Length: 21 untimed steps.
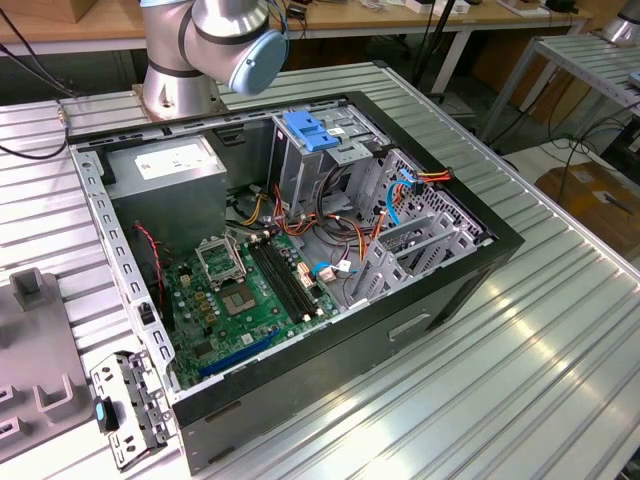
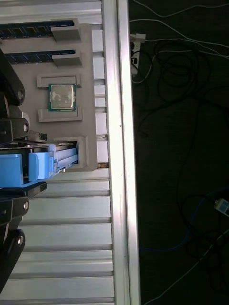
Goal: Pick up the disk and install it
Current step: 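Pick up the disk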
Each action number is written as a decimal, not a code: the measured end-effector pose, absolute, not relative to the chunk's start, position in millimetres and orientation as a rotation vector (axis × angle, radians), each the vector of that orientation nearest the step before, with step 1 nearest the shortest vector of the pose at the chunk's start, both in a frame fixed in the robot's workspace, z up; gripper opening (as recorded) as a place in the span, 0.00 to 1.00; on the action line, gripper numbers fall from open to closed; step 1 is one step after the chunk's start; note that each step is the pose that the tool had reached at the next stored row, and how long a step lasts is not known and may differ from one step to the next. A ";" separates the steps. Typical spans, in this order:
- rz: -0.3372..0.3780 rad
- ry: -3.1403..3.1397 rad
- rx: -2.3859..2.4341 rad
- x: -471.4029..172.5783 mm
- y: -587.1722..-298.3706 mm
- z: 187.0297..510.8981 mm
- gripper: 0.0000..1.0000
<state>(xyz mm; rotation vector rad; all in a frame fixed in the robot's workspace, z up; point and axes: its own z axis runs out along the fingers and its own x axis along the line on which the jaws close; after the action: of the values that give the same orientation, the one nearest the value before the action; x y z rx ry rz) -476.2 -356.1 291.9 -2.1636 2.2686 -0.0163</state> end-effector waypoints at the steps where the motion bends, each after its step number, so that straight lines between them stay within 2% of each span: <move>1: -0.016 2.269 -2.164 -476.2 -356.0 291.8 0.45; 21: -0.019 2.267 -2.162 -476.2 -362.8 290.9 0.45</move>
<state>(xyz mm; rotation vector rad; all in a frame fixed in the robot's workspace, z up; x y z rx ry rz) -476.2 -362.8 290.9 -2.1623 2.2675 -0.0188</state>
